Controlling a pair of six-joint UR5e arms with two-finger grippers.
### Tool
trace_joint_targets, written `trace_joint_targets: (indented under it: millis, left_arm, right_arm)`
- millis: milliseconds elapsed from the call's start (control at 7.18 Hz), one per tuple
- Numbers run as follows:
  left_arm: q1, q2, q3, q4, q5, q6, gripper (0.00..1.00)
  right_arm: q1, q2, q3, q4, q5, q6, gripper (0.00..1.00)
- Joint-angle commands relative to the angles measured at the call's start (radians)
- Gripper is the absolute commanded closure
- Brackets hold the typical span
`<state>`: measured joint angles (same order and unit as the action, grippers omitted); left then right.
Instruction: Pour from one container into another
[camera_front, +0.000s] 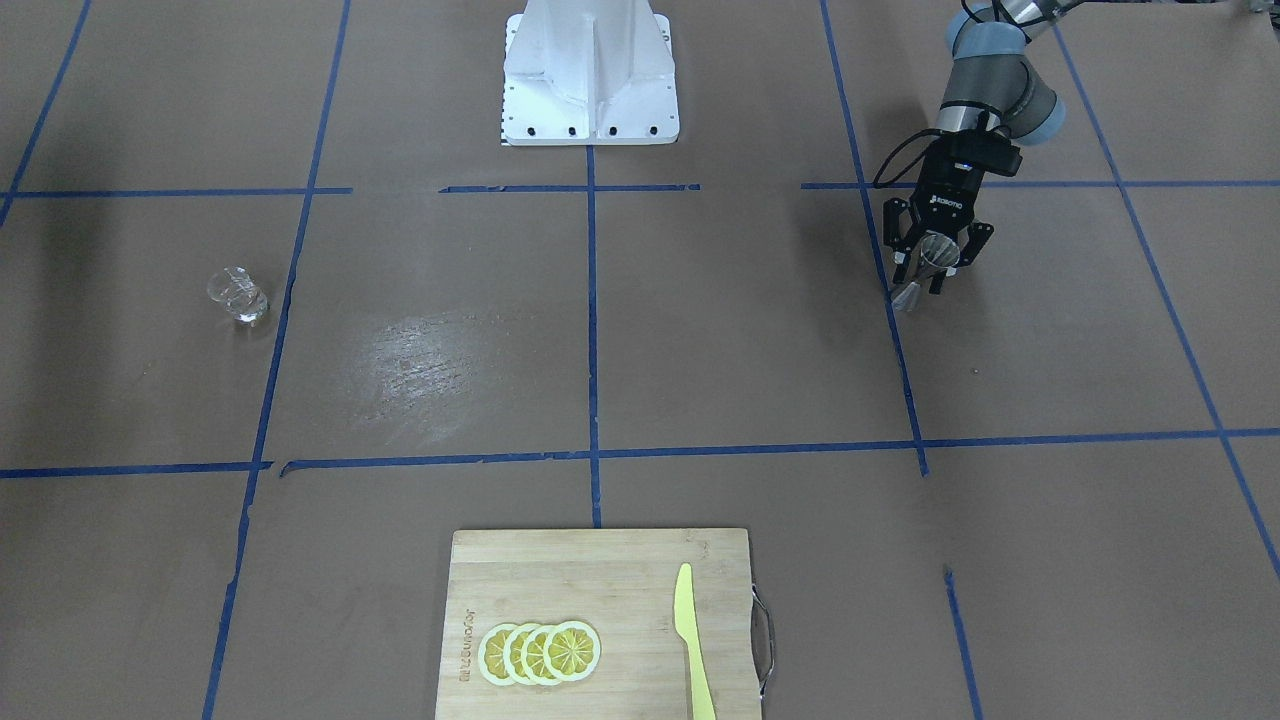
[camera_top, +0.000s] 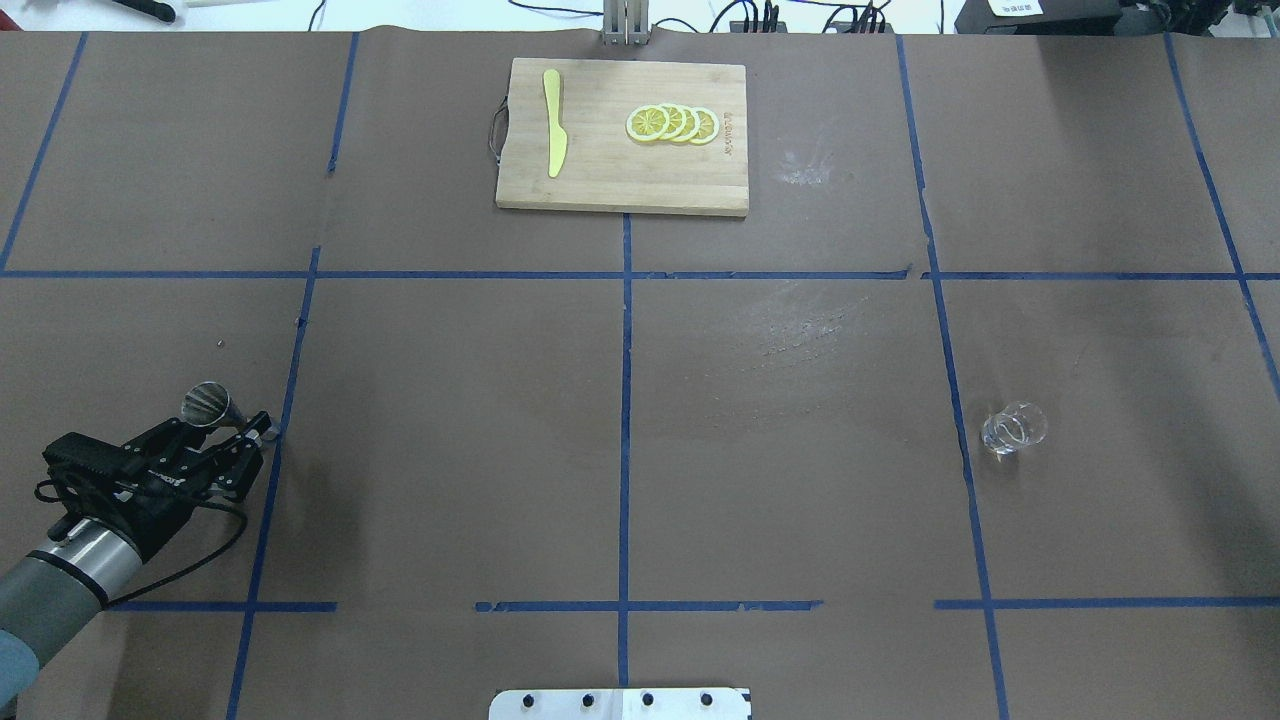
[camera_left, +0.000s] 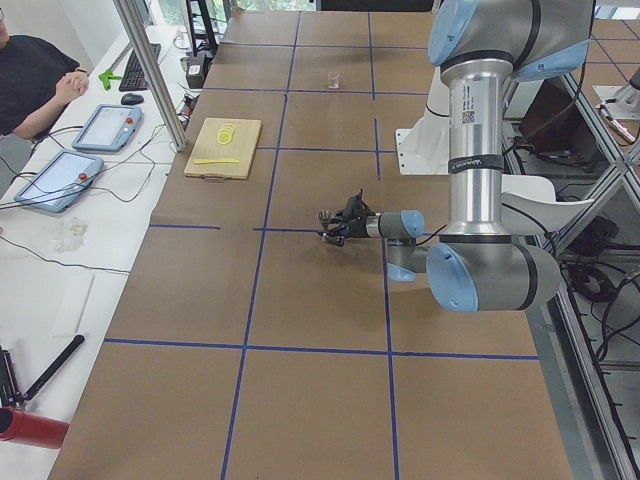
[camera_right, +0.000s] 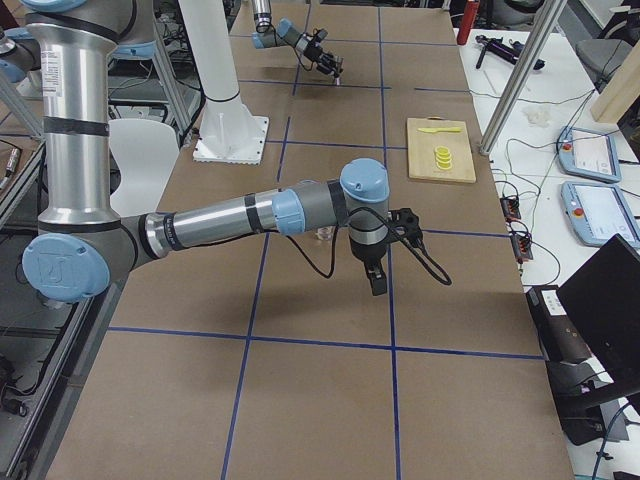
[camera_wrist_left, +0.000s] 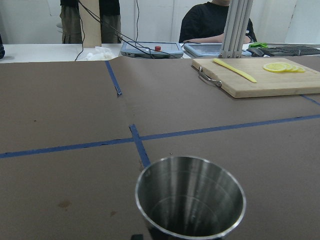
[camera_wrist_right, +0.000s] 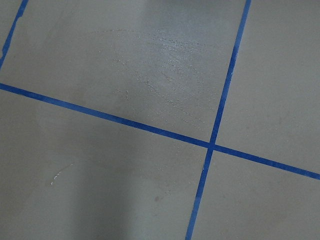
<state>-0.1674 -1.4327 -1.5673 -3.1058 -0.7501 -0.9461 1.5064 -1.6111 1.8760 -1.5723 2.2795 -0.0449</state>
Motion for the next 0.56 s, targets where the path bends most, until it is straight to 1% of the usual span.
trace_joint_targets:
  millis: [0,139,279,418]
  left_arm:
    - [0.0,0.0,0.001,-0.004,0.0,-0.002,0.46]
    - [0.002,0.002,0.001,-0.005,0.0,-0.005,0.46]
    - [0.002,0.002,0.001,-0.004,0.0,-0.02,0.53]
    - [0.003,0.002,0.001,-0.005,0.001,-0.02,0.83]
  right_arm:
    - [0.0,-0.003,0.0,0.0,0.0,-0.001,0.0]
    - [0.0,-0.004,0.0,0.0,0.0,-0.001,0.0]
    - [0.002,-0.004,0.002,0.0,0.0,-0.001,0.0]
    - [0.002,-0.004,0.003,0.0,0.0,0.0,0.0]
